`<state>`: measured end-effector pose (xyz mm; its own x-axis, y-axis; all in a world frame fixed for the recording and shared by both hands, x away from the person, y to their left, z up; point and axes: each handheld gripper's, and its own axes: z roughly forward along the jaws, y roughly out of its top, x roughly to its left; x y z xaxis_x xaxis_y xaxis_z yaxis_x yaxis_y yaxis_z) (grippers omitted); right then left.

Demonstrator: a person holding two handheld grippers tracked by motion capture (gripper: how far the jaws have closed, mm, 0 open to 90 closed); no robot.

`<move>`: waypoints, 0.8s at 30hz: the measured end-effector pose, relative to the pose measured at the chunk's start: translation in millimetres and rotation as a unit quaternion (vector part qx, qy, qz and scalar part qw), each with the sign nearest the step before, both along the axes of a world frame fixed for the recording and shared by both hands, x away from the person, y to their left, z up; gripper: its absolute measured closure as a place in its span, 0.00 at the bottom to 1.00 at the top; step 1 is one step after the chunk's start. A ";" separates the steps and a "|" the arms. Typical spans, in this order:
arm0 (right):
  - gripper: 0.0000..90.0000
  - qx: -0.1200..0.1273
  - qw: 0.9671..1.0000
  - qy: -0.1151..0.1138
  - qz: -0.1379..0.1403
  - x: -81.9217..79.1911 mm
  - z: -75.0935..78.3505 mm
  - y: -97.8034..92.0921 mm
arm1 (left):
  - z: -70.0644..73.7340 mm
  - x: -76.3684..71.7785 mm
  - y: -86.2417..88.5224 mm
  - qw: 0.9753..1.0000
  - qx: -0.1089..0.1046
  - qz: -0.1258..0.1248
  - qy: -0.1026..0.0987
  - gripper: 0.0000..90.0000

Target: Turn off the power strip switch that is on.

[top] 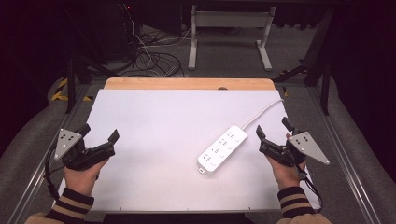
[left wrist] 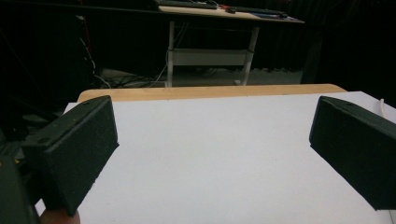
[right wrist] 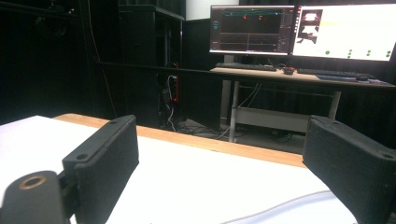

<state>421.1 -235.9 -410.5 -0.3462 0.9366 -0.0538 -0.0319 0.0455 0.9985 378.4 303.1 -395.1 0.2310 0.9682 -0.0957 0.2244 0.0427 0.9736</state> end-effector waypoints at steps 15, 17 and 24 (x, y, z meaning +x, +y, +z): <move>0.12 0.003 1.000 0.004 0.003 0.9 -0.4 0.2 | -0.2 0.2 -0.5 1.000 0.001 -0.002 0.001 0.02; 0.12 0.002 1.000 0.003 0.004 0.9 -0.5 0.4 | -0.2 0.2 -0.3 1.000 0.001 -0.001 0.001 0.02; 0.12 0.002 1.000 0.003 0.005 0.8 -0.5 0.5 | -0.2 0.2 -0.5 1.000 0.001 -0.002 0.001 0.02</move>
